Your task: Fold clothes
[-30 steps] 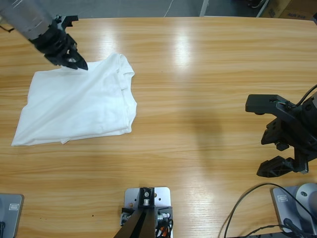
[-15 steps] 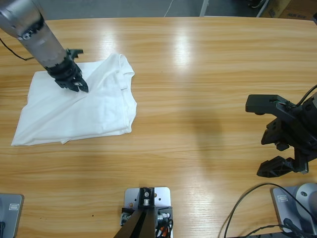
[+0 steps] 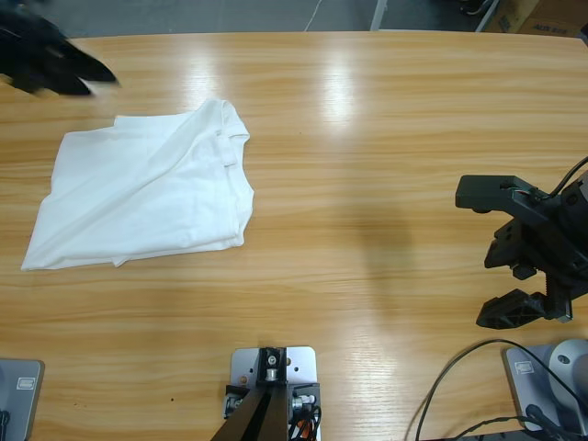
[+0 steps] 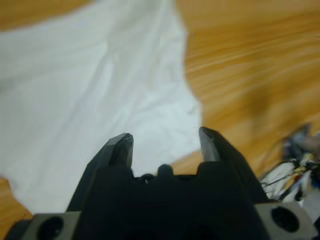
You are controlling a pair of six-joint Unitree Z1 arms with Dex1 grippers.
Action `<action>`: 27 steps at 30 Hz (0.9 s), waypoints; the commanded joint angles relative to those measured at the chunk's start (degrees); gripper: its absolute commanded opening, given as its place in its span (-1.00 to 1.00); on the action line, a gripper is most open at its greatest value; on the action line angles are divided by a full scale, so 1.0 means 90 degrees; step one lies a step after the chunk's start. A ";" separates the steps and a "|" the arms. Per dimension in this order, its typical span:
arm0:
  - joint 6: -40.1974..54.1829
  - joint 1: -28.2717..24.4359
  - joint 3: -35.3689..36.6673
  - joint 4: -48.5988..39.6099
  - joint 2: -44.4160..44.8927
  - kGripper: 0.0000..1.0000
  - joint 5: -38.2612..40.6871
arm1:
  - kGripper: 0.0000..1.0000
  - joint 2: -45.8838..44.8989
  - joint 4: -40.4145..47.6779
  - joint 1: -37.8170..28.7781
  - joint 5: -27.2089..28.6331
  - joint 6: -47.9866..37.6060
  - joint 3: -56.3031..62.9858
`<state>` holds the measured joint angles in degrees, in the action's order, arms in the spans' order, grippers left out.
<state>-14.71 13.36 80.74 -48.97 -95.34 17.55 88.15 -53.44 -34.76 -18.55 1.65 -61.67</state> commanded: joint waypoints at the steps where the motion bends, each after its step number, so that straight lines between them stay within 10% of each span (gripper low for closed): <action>1: -0.0793 -0.1438 -0.2548 0.1725 0.1992 0.17 0.2185 | 0.58 0.0045 0.0049 0.0073 -0.0077 0.0031 0.0192; 8: -0.1596 -0.2694 -0.4477 0.3172 0.1558 0.54 0.3099 | 0.58 -0.0158 0.0039 0.0071 -0.0097 0.0031 0.0221; 15: -0.1268 -0.3145 -0.3542 0.2447 -0.0086 0.60 0.3511 | 0.58 -0.0146 0.0039 0.0064 -0.0097 0.0031 0.0221; 19: -0.0102 -0.3145 -0.2366 0.0426 -0.0471 0.61 0.1894 | 0.58 -0.0099 0.0053 0.0064 -0.0097 0.0031 0.0231; 27: 0.0277 -0.2520 -0.1999 -0.0115 -0.0331 0.59 -0.0414 | 0.58 0.0012 0.0149 0.0064 -0.0107 0.0041 0.0266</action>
<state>-14.78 -14.10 62.08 -48.10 -96.54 25.13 87.13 -53.32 -34.76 -18.73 1.65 -61.34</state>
